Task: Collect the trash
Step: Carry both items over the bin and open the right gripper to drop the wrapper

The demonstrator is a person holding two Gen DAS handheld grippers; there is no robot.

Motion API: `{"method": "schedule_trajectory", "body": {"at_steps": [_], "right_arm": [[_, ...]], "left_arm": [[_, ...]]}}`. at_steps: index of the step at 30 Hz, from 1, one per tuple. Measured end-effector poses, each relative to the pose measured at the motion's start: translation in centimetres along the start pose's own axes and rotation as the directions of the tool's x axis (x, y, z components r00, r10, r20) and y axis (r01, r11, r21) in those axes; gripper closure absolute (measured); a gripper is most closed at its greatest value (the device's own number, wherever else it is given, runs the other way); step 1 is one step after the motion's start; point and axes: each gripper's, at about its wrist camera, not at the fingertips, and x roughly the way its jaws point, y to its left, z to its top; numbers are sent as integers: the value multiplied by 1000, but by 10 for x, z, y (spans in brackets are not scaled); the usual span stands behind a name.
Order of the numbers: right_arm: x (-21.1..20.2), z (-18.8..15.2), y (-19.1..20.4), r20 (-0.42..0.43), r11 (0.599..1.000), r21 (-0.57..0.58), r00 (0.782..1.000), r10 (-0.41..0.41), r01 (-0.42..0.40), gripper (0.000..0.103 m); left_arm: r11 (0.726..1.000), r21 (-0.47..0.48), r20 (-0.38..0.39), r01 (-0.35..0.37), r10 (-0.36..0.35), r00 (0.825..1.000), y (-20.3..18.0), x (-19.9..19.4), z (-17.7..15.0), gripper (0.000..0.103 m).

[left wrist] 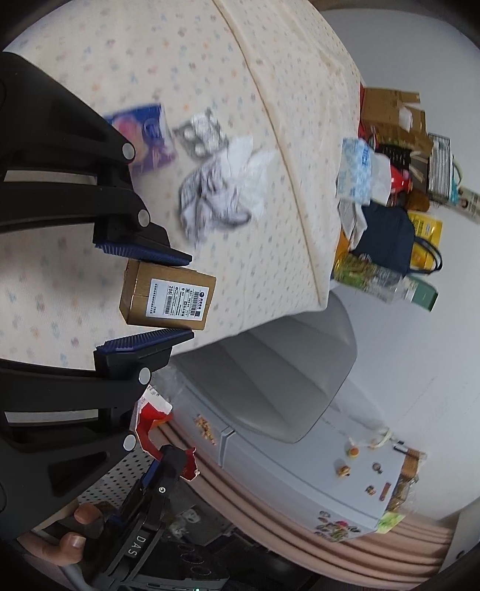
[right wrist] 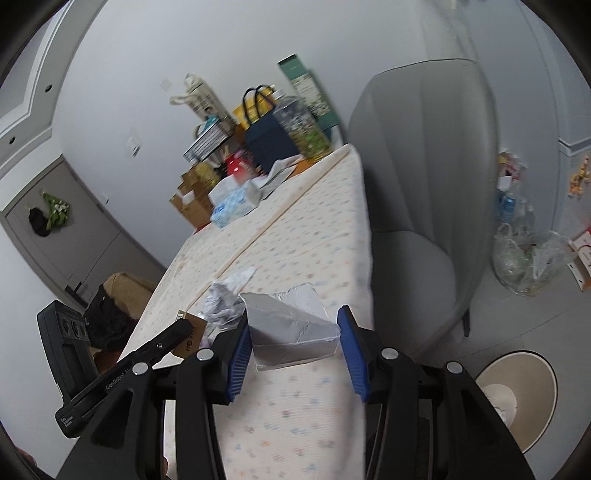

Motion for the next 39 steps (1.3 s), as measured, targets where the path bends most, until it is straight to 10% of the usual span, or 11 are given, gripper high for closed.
{"method": "schedule_trajectory", "body": {"at_steps": [20,39], "right_arm": [[-64,-28,-154,67,948,220,966,-249,229,58],[-46,-70,-256,11,882,389,956,-293,266,49]], "left_arm": [[975,171,-197,142,-107,974,-132,87,-30,68],[965,205,-353,162,-81,932,-183,160,-71,68]]}}
